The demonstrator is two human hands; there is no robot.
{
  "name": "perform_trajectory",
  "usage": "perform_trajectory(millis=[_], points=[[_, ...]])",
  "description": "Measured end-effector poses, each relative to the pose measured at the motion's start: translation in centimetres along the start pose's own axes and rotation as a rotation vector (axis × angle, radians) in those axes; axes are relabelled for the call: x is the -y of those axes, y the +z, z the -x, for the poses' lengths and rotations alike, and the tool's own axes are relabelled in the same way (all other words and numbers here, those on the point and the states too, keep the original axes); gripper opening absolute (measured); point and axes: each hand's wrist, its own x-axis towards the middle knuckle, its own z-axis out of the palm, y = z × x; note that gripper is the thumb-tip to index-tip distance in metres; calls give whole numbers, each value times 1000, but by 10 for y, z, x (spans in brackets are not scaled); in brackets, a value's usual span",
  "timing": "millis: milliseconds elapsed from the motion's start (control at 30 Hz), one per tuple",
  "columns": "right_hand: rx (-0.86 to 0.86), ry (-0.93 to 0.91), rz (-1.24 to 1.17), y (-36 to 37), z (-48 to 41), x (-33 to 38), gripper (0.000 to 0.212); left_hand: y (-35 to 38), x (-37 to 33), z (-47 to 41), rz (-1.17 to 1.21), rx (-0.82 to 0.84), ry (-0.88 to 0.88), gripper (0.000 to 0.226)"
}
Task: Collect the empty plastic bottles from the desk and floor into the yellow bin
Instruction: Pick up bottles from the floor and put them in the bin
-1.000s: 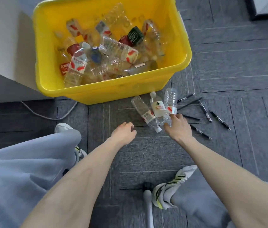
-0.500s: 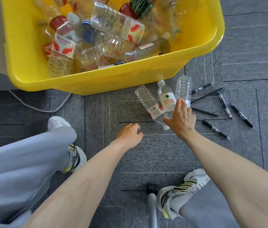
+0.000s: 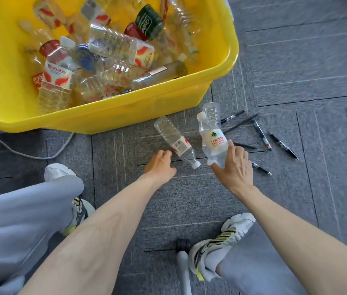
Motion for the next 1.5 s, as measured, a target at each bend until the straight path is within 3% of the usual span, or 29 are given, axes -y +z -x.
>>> perform_trajectory(millis=[100,267,467,533,700,867,1200,1500], points=[[-37,-3,-9,-1,10,-20,91,1,-10,-17,-306,-113,137,66],[-54,1,-13,6,13,-42,88,7,-22,-59,-631,-159,227,94],[-31,-21,-23,14,5,-50,86,10,-29,-93,-1071,-206,372,92],[-22,-17,-28,14,5,-50,86,10,-31,-92,-1109,-165,391,87],[-20,-10,-15,8,16,-40,87,5,-14,-60,-849,-71,209,76],[-6,11,-46,-7,41,-11,89,-1,15,5,-473,-96,7,66],[56,-112,-183,-48,134,80,87,-27,55,146,153,-214,-261,84],[-32,-282,-278,-90,192,151,86,-84,90,239,746,-314,-316,75]])
